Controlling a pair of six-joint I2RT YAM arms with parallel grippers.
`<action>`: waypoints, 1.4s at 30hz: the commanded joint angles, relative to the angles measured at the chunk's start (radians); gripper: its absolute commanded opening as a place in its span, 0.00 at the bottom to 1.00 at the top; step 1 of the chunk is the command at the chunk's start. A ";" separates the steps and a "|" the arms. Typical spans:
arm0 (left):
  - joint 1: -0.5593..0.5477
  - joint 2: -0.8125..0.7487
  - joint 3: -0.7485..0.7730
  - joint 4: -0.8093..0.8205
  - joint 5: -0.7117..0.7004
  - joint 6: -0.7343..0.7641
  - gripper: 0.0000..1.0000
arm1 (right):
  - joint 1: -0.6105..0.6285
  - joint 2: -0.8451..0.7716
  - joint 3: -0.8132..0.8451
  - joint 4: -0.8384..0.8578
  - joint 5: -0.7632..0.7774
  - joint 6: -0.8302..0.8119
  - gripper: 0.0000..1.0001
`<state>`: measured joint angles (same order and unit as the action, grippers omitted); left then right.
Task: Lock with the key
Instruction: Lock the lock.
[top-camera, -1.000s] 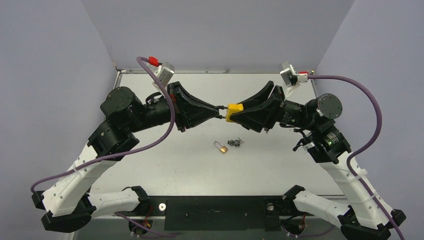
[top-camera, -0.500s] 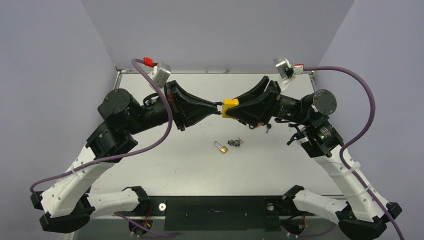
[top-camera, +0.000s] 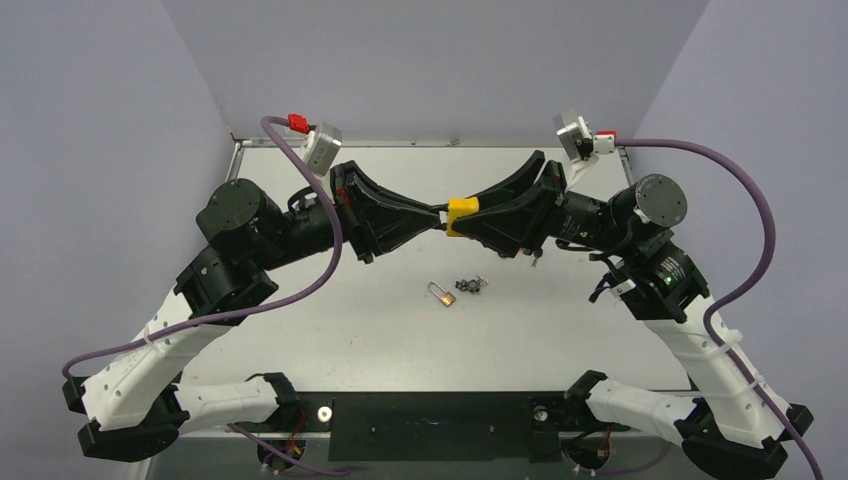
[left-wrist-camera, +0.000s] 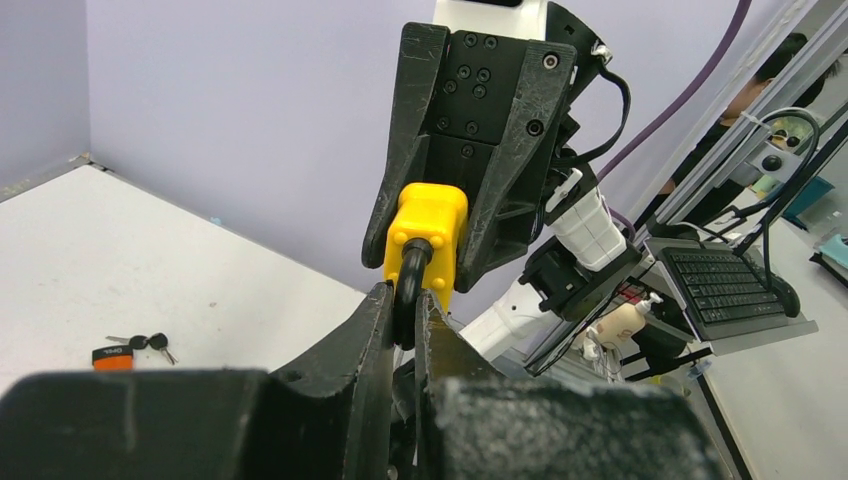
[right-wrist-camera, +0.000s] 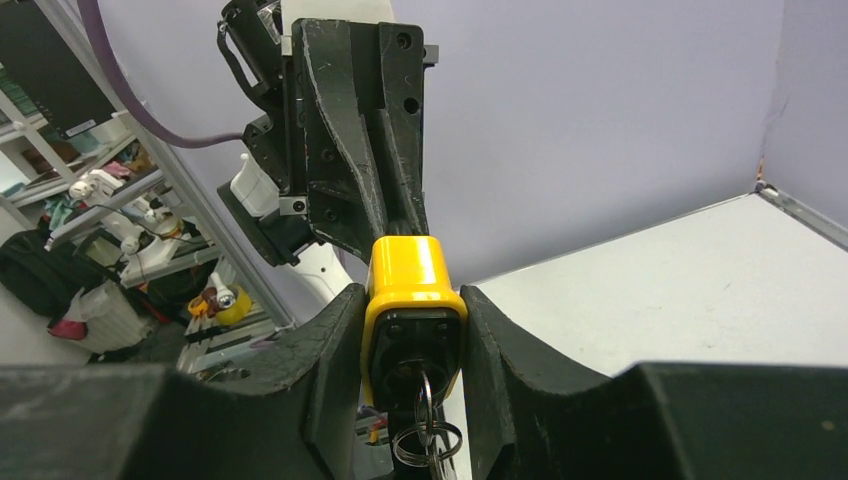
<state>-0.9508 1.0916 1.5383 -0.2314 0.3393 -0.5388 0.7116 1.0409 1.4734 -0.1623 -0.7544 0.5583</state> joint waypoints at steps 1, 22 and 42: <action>-0.084 0.130 -0.005 -0.020 0.126 -0.064 0.00 | 0.067 0.115 0.019 -0.044 0.121 -0.116 0.00; -0.148 0.211 0.091 -0.013 0.158 -0.062 0.00 | 0.092 0.177 0.015 -0.089 0.142 -0.159 0.00; 0.200 0.037 -0.096 -0.038 0.081 -0.133 0.00 | -0.132 0.039 -0.163 0.075 -0.004 -0.077 0.65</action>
<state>-0.8082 1.1229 1.4746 -0.2722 0.3325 -0.6273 0.6880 1.0981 1.3960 -0.2077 -0.6338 0.4156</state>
